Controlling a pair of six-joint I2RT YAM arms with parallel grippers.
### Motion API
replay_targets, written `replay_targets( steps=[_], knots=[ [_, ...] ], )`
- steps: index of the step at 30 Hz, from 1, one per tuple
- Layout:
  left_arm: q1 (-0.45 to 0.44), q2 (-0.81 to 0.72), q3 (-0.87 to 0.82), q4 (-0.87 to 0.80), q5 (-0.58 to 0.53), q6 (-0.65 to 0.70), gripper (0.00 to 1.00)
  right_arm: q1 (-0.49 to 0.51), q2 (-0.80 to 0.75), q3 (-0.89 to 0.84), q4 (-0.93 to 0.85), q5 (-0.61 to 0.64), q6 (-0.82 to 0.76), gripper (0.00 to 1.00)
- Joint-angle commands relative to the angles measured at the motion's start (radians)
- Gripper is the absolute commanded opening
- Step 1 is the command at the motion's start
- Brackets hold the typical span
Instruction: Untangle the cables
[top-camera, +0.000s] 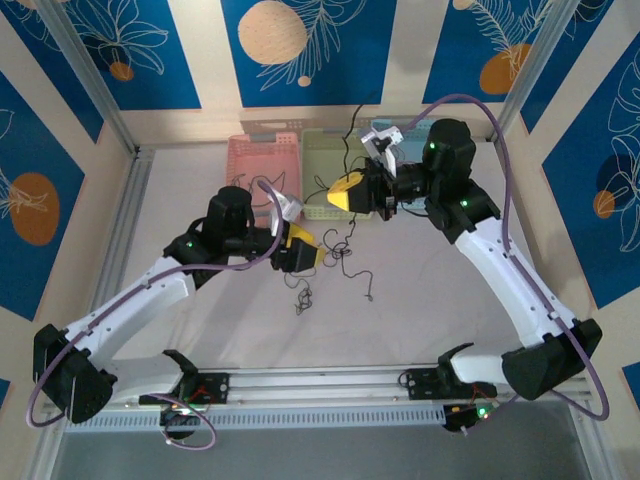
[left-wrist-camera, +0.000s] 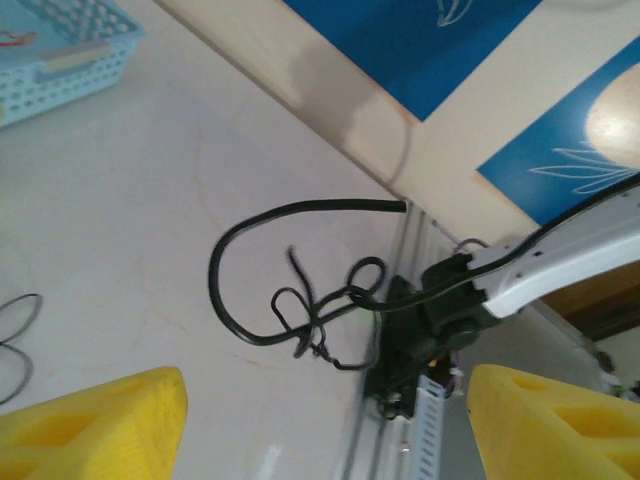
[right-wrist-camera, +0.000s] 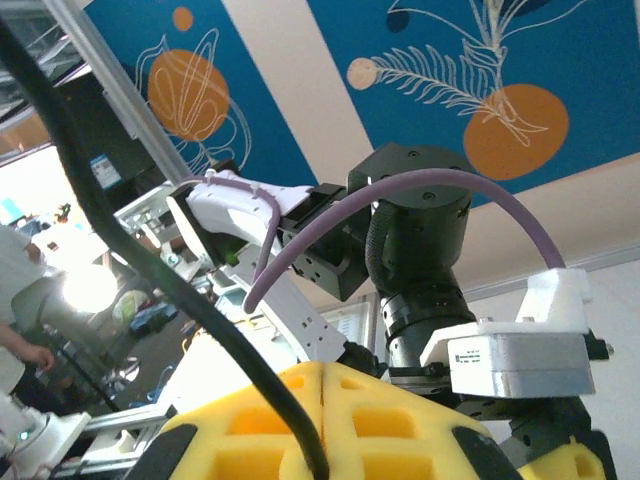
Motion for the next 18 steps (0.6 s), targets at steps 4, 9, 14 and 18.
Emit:
replay_targets(
  steps=[4,9,14,18],
  knots=[
    [0.006,-0.008,-0.045,0.087,0.085,-0.066,0.75,0.032,0.026,0.069,-0.069,-0.083,-0.094,0.00],
    [0.006,0.011,-0.047,0.081,0.064,-0.072,0.75,0.044,0.036,0.081,-0.075,-0.071,-0.102,0.00],
    [0.005,-0.014,-0.107,0.179,0.073,-0.116,0.75,0.057,0.043,0.079,-0.045,-0.056,-0.085,0.00],
    [0.006,-0.012,-0.138,0.207,0.071,-0.126,0.75,0.063,0.043,0.060,0.030,-0.009,-0.033,0.00]
  ],
)
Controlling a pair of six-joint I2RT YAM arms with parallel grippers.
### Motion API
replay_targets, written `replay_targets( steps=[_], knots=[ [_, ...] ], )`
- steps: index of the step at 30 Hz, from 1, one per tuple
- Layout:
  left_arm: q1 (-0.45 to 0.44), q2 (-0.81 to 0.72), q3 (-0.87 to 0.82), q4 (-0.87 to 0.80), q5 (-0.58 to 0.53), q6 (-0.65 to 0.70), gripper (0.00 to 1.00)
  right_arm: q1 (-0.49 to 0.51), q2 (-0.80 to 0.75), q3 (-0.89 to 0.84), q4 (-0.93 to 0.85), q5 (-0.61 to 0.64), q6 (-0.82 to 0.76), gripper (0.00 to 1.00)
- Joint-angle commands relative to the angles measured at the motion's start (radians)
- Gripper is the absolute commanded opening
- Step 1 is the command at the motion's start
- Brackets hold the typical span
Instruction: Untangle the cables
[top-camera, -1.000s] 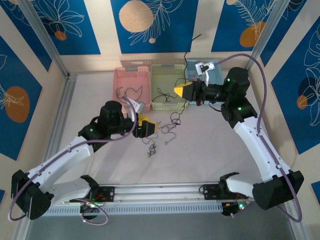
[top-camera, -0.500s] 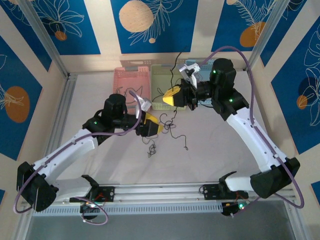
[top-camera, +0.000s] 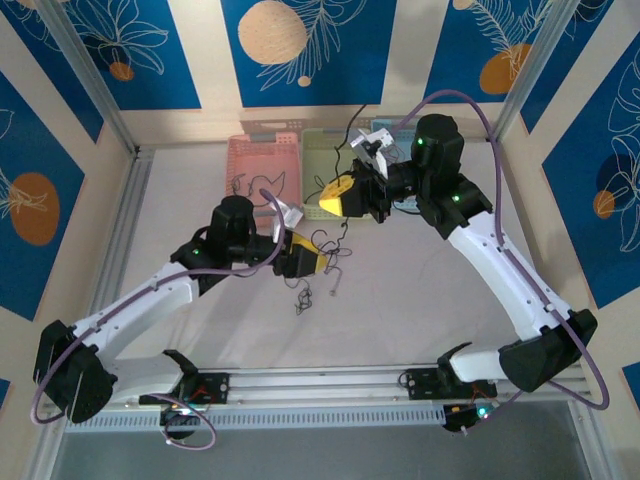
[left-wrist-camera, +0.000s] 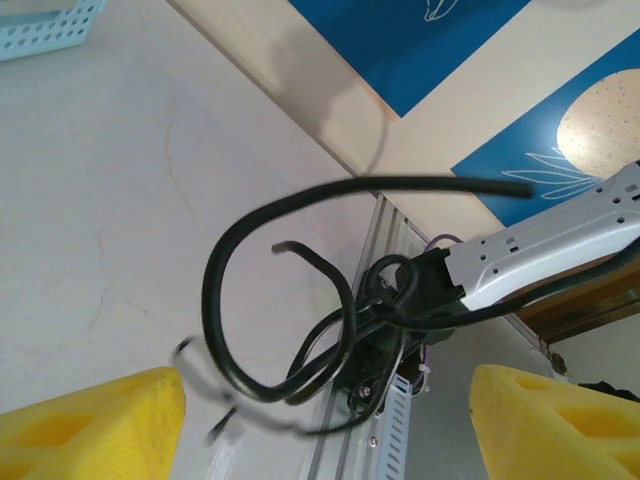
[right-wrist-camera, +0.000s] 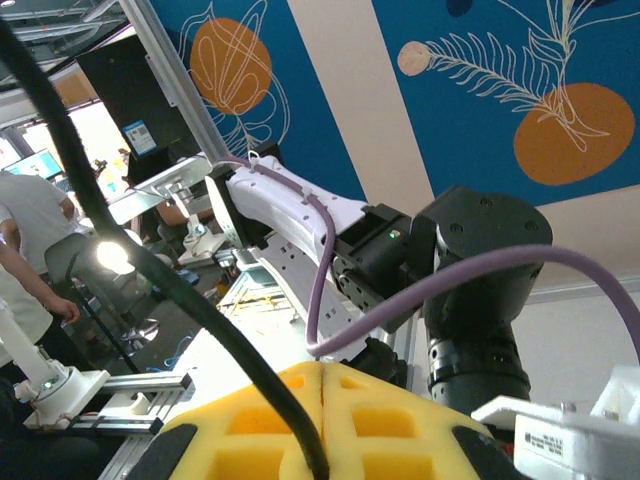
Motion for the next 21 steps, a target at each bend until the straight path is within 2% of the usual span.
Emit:
replay_targets(
  steps=[1,8,14,21],
  knots=[
    [0.005,-0.015,-0.033,0.082,0.027,-0.028,0.75,0.007,0.004,-0.004,0.079,0.035,0.049,0.00],
    [-0.005,-0.027,-0.155,0.326,0.044,-0.149,0.76,0.010,-0.002,-0.038,0.152,0.129,0.109,0.00],
    [-0.012,-0.035,-0.199,0.382,-0.020,-0.126,0.77,0.010,-0.005,-0.092,0.266,0.202,0.221,0.00],
    [-0.027,0.011,-0.196,0.416,-0.038,-0.106,0.74,0.010,-0.002,-0.130,0.342,0.276,0.307,0.00]
  ],
)
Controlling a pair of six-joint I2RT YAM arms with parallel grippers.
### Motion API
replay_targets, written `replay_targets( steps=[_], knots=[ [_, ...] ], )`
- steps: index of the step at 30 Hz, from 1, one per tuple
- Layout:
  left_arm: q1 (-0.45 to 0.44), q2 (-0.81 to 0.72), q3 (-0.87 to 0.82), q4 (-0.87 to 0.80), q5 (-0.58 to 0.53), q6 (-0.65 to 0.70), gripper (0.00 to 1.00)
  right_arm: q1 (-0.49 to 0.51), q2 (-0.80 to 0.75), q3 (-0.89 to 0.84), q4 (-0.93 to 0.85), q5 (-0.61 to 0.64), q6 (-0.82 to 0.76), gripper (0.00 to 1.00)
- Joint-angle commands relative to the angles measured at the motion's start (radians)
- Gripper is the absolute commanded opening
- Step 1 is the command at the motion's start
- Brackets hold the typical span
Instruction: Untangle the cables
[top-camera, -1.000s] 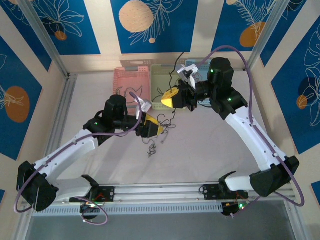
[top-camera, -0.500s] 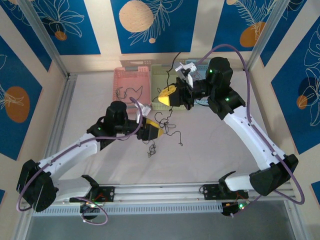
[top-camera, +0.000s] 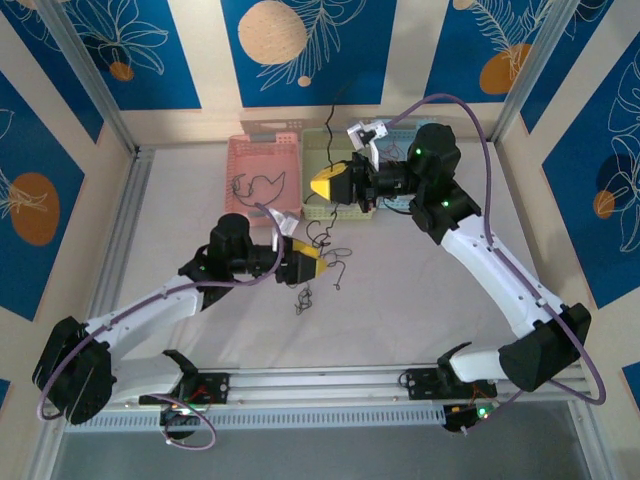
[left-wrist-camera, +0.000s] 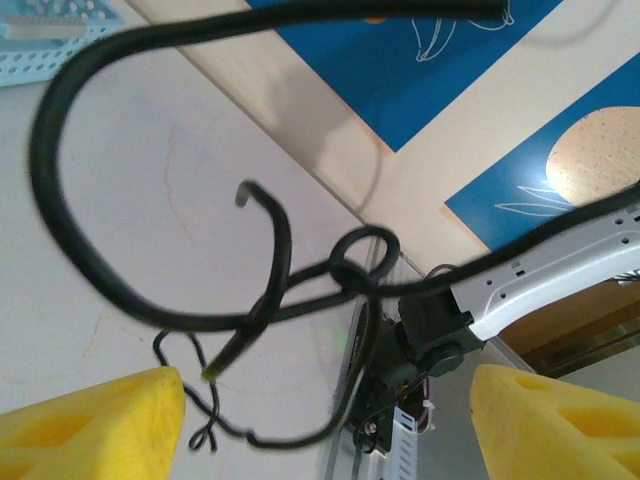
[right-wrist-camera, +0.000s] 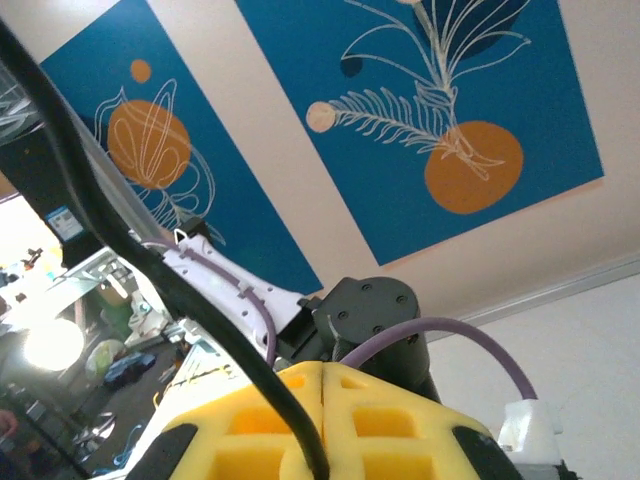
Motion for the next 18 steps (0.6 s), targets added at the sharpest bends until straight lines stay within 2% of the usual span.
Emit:
replay_targets(
  steps=[1,5,12,16,18],
  knots=[
    [-0.021,0.019,-0.001,0.060,-0.021,0.020,0.73,0.004,-0.004,-0.024,0.083,0.073,0.073,0.00],
    [-0.032,0.028,-0.019,0.089,-0.039,0.024,0.69,0.003,-0.025,-0.058,0.108,0.160,0.105,0.00],
    [-0.039,0.008,-0.044,0.074,-0.043,0.024,0.48,-0.003,-0.058,-0.090,0.091,0.229,0.067,0.00],
    [-0.041,-0.021,-0.062,0.054,-0.058,0.027,0.44,-0.006,-0.086,-0.112,0.059,0.258,0.011,0.00],
    [-0.041,-0.034,-0.068,0.046,-0.064,0.028,0.36,-0.010,-0.095,-0.122,0.044,0.259,-0.012,0.00]
  ],
)
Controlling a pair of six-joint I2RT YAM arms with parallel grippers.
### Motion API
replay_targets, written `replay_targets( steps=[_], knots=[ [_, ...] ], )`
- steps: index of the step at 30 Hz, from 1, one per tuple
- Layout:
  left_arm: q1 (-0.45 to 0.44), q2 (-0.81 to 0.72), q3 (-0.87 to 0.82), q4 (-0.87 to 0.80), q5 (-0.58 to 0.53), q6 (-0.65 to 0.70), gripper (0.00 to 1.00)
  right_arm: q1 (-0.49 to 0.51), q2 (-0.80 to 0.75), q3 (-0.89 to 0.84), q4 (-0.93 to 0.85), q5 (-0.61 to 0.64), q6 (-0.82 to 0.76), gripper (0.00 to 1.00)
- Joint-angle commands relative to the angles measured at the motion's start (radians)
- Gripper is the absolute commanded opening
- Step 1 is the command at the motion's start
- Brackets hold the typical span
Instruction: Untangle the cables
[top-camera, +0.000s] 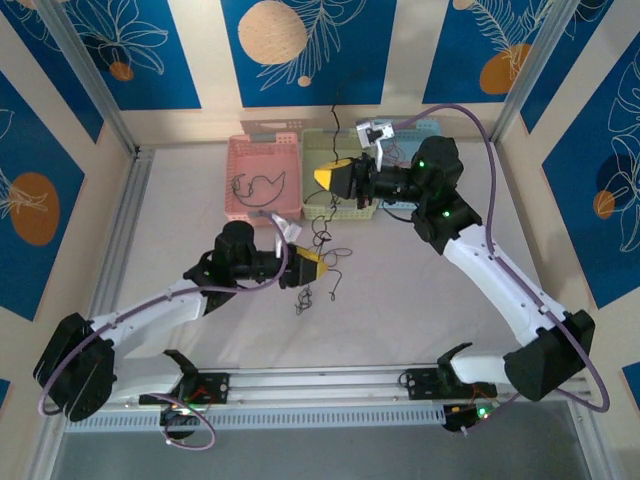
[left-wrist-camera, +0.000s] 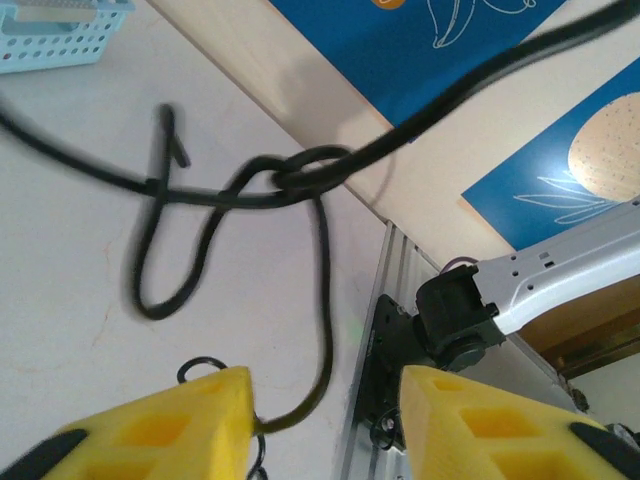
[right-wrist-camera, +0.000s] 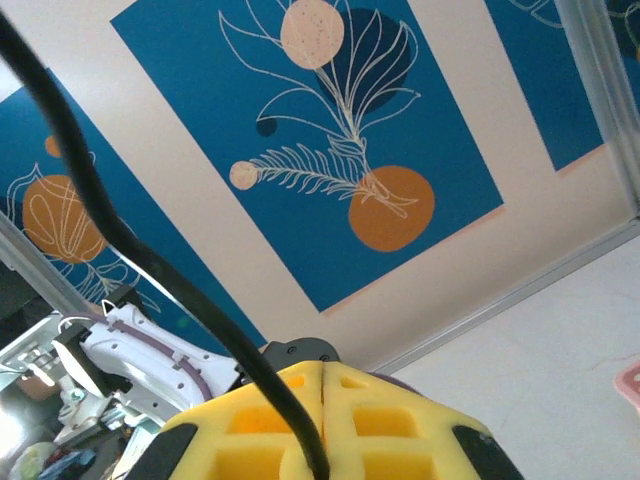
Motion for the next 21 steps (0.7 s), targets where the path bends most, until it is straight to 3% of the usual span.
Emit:
replay_targets(
  steps=[1,6,12,13,18,21],
  knots=[
    [-0.009,-0.041,-0.016,0.002,-0.016,0.015,0.30,-0.010,-0.039,-0.023,-0.021,0.040,-0.065,0.00],
    [-0.009,-0.060,-0.014,-0.001,-0.046,0.013,0.01,-0.032,-0.072,-0.084,0.018,0.021,-0.052,0.00],
    [-0.008,-0.061,0.000,0.006,-0.027,0.002,0.00,-0.064,-0.116,-0.157,0.057,-0.019,-0.055,0.00],
    [-0.009,-0.060,0.002,0.003,-0.023,0.001,0.04,-0.071,-0.118,-0.163,0.068,-0.031,-0.049,0.00],
    [-0.008,-0.050,0.001,-0.012,-0.005,0.000,0.51,-0.081,-0.122,-0.176,0.103,-0.082,-0.028,0.00],
    [-0.008,-0.064,0.016,-0.072,-0.012,0.032,0.59,-0.078,-0.123,-0.172,0.117,-0.112,-0.021,0.00]
  ],
)
